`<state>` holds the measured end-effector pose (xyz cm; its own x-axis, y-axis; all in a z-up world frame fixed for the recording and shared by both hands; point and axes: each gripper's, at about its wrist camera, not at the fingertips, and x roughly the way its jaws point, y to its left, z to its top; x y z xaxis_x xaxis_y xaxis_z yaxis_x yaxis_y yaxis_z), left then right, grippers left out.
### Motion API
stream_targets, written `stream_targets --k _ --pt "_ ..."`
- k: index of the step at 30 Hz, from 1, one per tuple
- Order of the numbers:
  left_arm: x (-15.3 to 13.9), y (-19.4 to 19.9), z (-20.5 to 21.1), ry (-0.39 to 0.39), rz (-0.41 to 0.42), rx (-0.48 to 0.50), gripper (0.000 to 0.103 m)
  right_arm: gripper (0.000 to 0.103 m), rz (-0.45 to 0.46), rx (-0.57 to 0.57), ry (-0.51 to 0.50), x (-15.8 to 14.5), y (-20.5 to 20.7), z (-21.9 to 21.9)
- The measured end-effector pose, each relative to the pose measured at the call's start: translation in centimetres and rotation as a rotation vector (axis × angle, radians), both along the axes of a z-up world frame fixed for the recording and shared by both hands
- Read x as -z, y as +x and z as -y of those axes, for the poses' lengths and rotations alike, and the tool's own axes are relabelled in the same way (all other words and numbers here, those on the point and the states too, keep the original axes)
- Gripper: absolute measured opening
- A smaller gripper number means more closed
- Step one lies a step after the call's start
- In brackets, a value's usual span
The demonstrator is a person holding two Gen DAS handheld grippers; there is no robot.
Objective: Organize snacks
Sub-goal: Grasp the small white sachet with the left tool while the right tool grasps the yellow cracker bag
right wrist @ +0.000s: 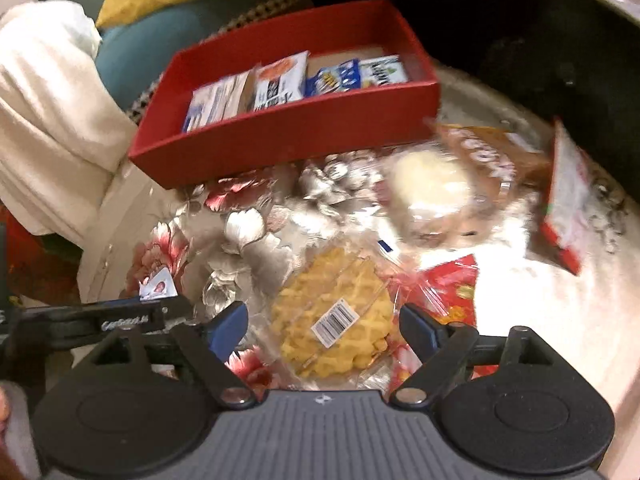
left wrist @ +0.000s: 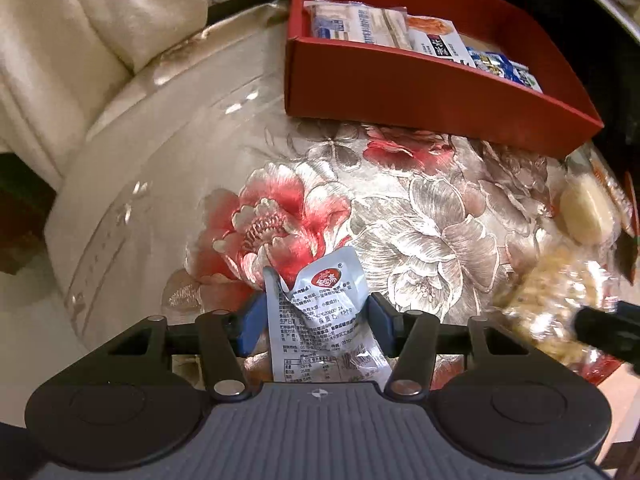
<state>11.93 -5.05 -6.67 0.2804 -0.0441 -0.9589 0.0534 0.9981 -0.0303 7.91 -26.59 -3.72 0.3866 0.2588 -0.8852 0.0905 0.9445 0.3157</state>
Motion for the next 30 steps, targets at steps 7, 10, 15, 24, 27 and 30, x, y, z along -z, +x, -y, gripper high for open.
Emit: stream_targets --k 7,10,15,24,27,30 --pt "0.7 0.4 -2.5 -0.047 -0.023 -0.044 0.064 0.085 -0.039 -0.013 -0.014 1.9 4.7 -3.0" --pt "0.5 0.3 -3.1 -0.055 -0.014 -0.051 0.070 0.090 -0.033 -0.041 -0.101 2.3 5.4 -4.8" --pt "1.1 -0.1 -2.8 -0.015 -0.006 -0.046 0.078 0.095 -0.033 -0.109 -0.217 3.8 4.5 -6.0" --pt "1.3 0.0 -3.3 0.004 0.020 -0.121 0.086 0.101 -0.037 -0.146 -0.207 4.8 3.8 -5.3" --pt "1.0 -0.3 -2.7 0.016 0.038 -0.092 0.076 0.094 -0.024 -0.166 -0.221 4.5 3.7 -5.4" --pt "0.7 -0.5 -2.0 0.007 0.042 -0.058 0.063 0.080 -0.012 -0.171 -0.229 4.0 3.2 -5.5"
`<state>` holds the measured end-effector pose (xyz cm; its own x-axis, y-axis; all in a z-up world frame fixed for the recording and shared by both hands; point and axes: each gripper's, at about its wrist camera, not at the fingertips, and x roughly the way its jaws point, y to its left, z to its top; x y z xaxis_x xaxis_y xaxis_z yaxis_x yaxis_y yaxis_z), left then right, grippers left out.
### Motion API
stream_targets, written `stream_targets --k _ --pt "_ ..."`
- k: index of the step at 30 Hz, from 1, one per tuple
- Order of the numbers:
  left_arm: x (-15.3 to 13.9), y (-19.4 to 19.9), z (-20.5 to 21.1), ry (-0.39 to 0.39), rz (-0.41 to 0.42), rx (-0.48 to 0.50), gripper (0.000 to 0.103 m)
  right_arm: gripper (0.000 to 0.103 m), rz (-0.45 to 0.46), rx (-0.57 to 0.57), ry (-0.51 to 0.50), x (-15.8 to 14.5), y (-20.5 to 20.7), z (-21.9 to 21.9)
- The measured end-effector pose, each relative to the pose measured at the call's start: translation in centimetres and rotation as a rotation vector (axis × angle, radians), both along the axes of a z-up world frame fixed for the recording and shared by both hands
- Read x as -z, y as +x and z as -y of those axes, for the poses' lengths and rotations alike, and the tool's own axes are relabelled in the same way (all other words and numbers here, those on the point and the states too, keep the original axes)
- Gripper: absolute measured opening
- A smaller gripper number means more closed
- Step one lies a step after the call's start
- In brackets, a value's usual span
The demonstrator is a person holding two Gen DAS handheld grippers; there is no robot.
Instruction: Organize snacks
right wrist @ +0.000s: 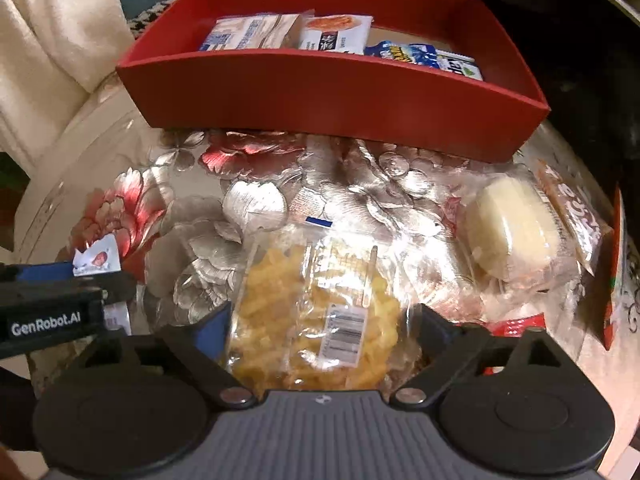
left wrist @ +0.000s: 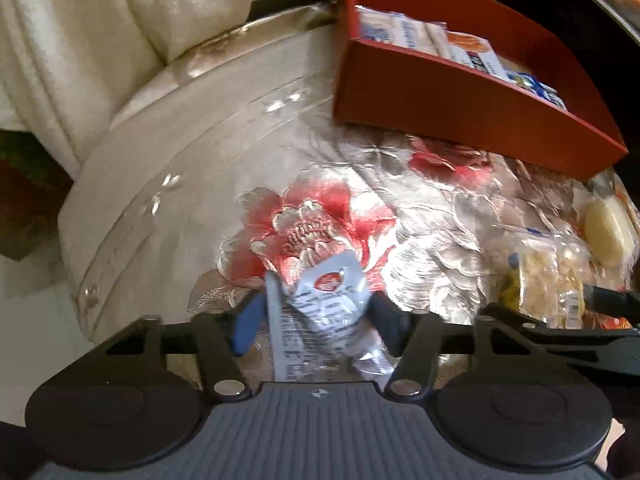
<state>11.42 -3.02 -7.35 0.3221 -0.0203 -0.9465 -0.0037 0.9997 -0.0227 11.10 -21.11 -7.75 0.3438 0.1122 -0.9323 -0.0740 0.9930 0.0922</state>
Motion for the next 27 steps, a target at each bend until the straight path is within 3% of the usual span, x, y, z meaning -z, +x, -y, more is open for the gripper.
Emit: stream_targets --k 4,16,27 --pt "-0.3 -0.1 0.4 -0.031 -0.012 0.019 0.062 0.076 0.006 0.019 0.020 -0.9 -0.3 1.0" --pt "-5.7 -0.1 3.2 0.018 0.200 0.088 0.062 0.076 0.150 0.060 0.037 -5.8 -0.5 2.7" --pt "-8.1 1.4 4.9 0.022 0.276 0.106 0.062 0.076 0.218 0.116 0.031 -7.7 -0.1 4.0"
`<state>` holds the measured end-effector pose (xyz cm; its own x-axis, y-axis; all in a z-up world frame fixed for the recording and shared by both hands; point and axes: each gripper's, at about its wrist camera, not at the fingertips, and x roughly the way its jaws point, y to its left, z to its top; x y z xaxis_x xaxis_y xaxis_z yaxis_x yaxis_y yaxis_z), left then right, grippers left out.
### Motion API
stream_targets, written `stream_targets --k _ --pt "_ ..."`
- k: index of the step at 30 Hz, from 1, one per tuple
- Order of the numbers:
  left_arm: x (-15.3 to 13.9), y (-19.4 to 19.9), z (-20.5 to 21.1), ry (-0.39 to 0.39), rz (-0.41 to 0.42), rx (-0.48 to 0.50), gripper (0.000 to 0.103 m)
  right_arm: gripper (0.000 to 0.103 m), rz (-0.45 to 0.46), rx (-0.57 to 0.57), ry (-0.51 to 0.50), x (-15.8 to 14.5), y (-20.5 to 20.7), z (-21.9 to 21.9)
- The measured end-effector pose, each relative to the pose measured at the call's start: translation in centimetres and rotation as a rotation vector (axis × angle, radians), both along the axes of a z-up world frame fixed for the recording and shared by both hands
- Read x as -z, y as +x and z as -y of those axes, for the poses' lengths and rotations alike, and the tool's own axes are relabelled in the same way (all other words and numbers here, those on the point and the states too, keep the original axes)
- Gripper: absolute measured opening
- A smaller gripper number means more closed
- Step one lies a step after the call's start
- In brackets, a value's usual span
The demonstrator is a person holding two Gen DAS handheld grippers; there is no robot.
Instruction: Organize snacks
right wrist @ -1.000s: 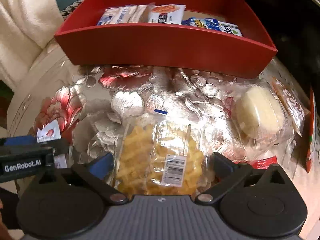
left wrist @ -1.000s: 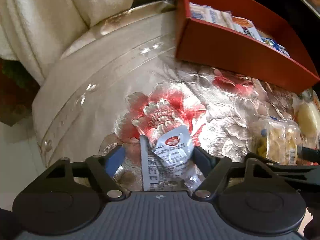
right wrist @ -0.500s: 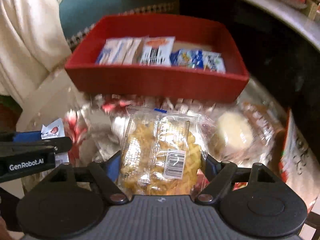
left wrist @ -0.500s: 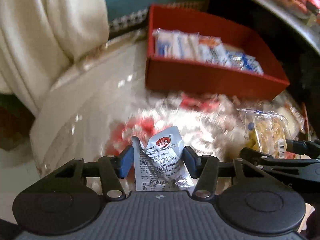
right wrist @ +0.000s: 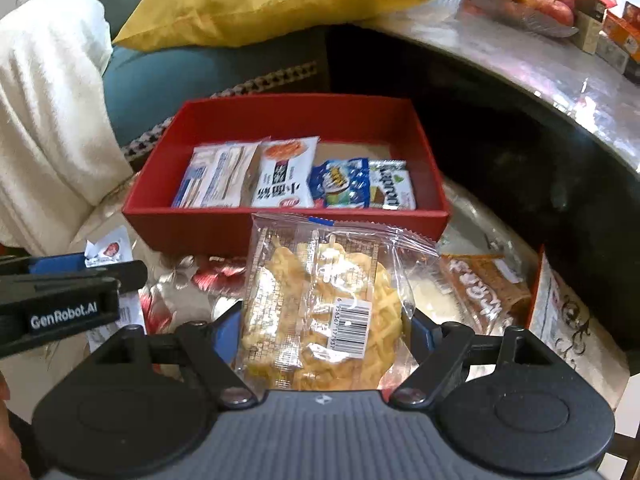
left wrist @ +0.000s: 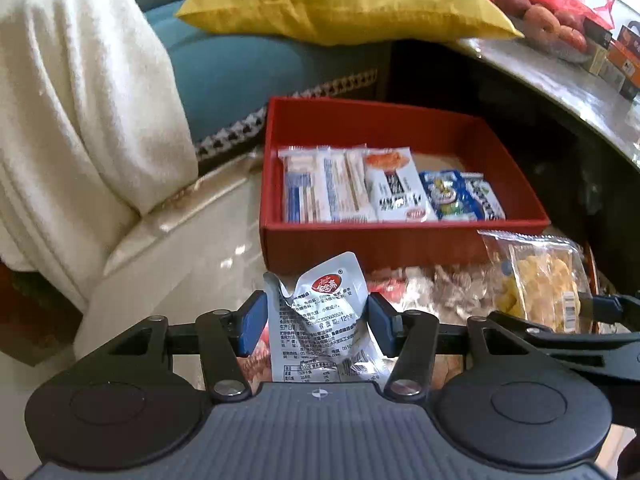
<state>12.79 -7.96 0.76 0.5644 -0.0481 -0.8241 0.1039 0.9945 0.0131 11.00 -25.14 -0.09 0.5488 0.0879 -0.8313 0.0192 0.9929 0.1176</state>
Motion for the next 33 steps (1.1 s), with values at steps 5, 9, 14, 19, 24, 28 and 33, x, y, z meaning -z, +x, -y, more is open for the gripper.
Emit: stream_targets --k 5,9,14,19,24,28,33 --pt "-0.9 0.9 0.4 0.004 0.033 0.000 0.062 0.076 0.050 0.023 0.006 -1.7 0.2 0.7" --pt "-1.5 1.6 0.6 0.013 0.065 0.001 0.062 0.076 0.087 0.041 -0.005 -2.7 0.5 1.1" --pt "-2.0 2.7 0.9 0.015 0.083 0.002 0.062 0.076 0.119 0.057 -0.010 -3.6 1.0 1.5" --pt "-2.4 3.8 1.9 0.022 0.103 0.005 0.062 0.076 0.151 0.062 -0.016 -4.5 2.0 1.6" --pt "-3.4 4.9 2.6 0.025 0.138 -0.001 0.062 0.076 0.182 0.081 -0.003 -5.4 3.3 2.1" --pt "-3.9 6.1 2.9 0.035 0.160 -0.005 0.062 0.076 0.195 0.093 -0.006 -5.9 4.5 2.6" --pt "-4.0 7.7 3.4 0.047 0.166 -0.009 0.062 0.076 0.197 0.103 -0.006 -5.8 6.0 2.9"
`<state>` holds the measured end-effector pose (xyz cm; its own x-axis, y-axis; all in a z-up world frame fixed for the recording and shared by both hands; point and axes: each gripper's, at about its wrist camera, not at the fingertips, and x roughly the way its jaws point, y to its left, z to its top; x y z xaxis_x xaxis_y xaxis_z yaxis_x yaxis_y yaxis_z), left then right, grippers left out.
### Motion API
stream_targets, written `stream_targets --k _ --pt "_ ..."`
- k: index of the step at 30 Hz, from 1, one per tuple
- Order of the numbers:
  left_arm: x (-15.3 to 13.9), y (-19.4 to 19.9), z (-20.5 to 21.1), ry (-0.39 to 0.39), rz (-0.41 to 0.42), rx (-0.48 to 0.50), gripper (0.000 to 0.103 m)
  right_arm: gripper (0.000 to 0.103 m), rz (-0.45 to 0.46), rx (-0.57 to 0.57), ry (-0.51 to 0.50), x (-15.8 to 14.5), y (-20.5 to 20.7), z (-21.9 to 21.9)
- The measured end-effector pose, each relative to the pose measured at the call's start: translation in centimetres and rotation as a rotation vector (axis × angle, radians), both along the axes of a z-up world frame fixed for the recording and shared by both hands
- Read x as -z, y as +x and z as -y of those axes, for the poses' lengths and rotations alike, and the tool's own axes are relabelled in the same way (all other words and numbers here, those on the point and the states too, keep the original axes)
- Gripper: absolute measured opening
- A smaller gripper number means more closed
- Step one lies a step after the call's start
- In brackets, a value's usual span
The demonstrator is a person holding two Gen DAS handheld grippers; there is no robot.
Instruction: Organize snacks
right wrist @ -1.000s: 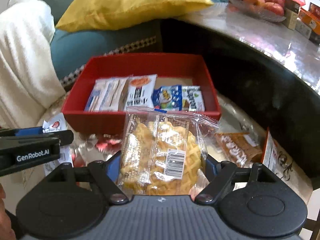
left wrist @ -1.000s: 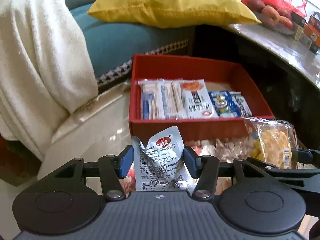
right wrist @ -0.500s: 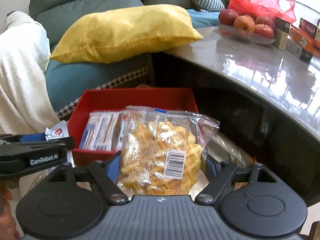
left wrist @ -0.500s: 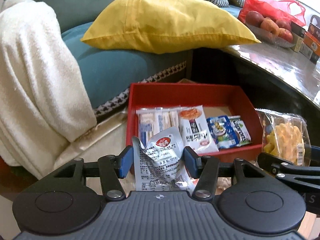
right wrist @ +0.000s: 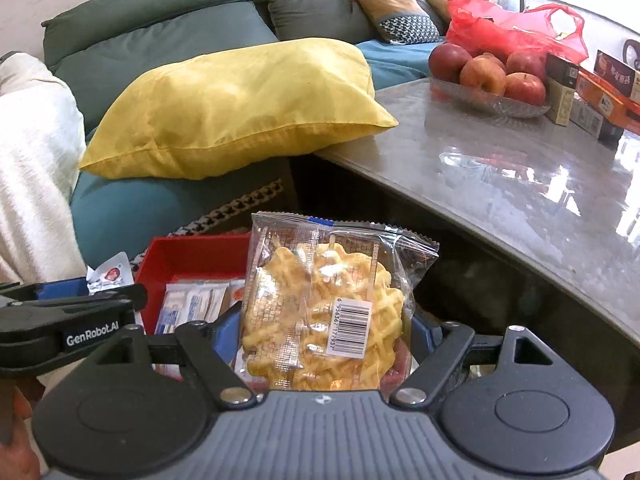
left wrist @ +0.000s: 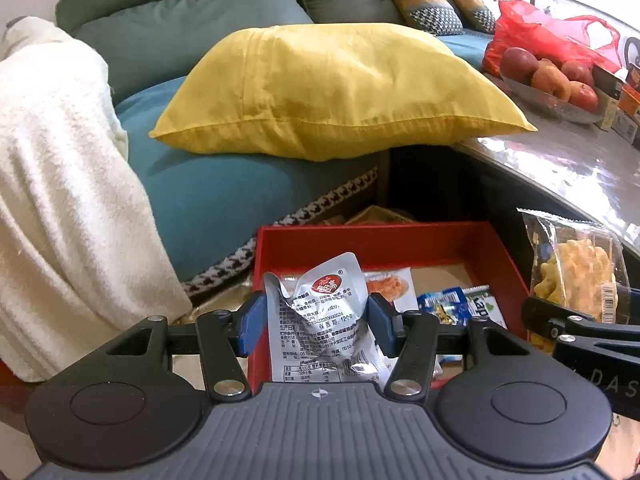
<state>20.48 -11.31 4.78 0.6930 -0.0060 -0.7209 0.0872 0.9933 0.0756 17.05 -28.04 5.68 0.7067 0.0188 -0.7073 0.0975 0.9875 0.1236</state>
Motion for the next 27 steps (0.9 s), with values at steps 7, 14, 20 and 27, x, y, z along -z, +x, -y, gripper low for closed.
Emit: stream_targets --k 7,14,20,27 --pt "0.3 1.7 0.4 0.018 0.005 -0.011 0.062 0.076 0.006 0.008 0.001 0.1 1.8 0.3" --pt "0.7 2.9 0.4 0.032 0.004 -0.026 0.063 0.076 0.007 0.002 -0.001 0.1 3.1 0.4" --pt "0.9 3.5 0.6 0.041 0.004 -0.032 0.063 0.076 -0.004 0.003 0.000 0.5 3.7 0.4" --pt "1.5 4.2 0.7 0.054 -0.009 -0.031 0.063 0.076 -0.022 0.003 0.000 1.2 4.4 0.5"
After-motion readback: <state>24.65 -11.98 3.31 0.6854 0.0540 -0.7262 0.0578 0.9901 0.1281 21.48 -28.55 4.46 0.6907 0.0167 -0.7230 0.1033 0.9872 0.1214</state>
